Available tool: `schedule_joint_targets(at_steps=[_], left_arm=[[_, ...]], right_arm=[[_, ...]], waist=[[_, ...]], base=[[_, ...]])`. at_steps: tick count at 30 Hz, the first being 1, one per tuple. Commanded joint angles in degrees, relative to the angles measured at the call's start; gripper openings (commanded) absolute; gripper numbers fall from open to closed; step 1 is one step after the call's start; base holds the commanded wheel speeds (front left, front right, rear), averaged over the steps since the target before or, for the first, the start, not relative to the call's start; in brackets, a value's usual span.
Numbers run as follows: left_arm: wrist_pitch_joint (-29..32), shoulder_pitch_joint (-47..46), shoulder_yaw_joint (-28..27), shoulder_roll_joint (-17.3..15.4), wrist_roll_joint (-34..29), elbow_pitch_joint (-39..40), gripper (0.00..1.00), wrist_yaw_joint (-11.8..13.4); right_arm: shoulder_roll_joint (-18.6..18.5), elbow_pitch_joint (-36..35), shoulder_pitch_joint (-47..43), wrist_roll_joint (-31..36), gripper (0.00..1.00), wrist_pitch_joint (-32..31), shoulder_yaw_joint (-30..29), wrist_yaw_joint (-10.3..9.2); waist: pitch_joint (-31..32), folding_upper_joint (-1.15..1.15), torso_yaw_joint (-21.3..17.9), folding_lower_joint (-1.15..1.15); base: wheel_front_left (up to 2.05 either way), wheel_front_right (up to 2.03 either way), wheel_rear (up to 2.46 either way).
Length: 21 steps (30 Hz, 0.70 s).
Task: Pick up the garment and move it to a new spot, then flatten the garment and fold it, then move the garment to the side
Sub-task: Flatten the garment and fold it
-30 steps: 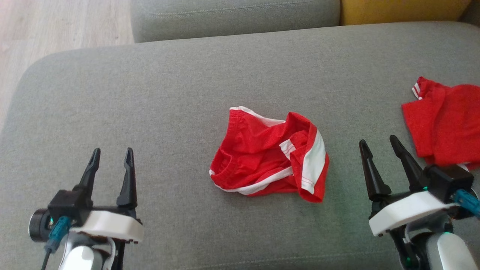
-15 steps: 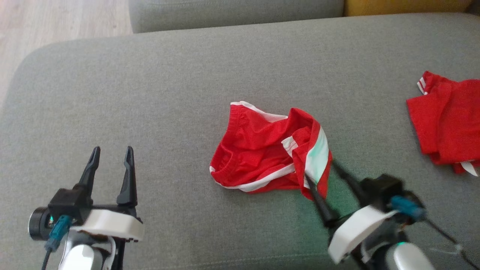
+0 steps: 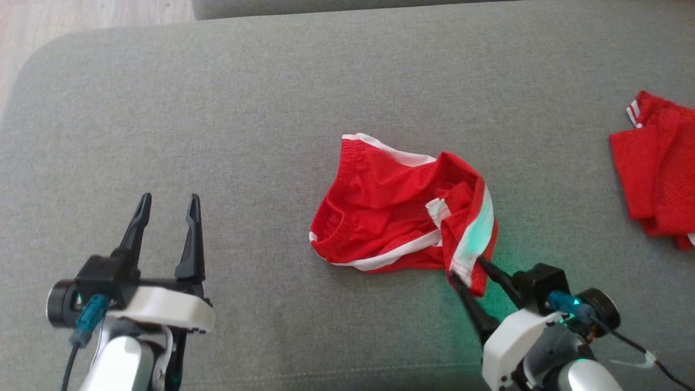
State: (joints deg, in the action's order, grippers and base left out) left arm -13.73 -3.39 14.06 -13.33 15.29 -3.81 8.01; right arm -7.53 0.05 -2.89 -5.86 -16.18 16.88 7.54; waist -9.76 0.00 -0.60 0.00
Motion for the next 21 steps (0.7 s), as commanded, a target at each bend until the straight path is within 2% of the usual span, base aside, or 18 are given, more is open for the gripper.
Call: schedule_joint_targets(at_steps=[1, 14, 21], left_arm=[[-0.68, -3.07, -2.06, -0.77, 0.08, 1.53, 1.0, -0.07], [-1.13, -5.36, -1.62, 0.2, -0.17, 1.08, 1.0, -0.63], [-1.23, -6.97, -1.37, 0.99, -0.43, 1.03, 1.0, -1.2]], right_arm=[[0.37, -1.3, 1.97, 0.67, 0.0, 0.1, 0.21, -0.05], [0.0, 2.99, 12.13, 0.8, 0.0, 5.11, -8.57, -0.05], [-2.98, 11.56, 24.03, -1.2, 0.0, 9.28, -11.0, -0.05]], waist=[[-0.36, 0.0, 0.23, 0.0], [-2.64, 0.0, 1.46, 0.0], [-4.71, 0.0, 2.1, 0.0]], base=[[0.0, 0.0, 0.0], [0.0, 0.0, 0.0], [0.0, 0.0, 0.0]])
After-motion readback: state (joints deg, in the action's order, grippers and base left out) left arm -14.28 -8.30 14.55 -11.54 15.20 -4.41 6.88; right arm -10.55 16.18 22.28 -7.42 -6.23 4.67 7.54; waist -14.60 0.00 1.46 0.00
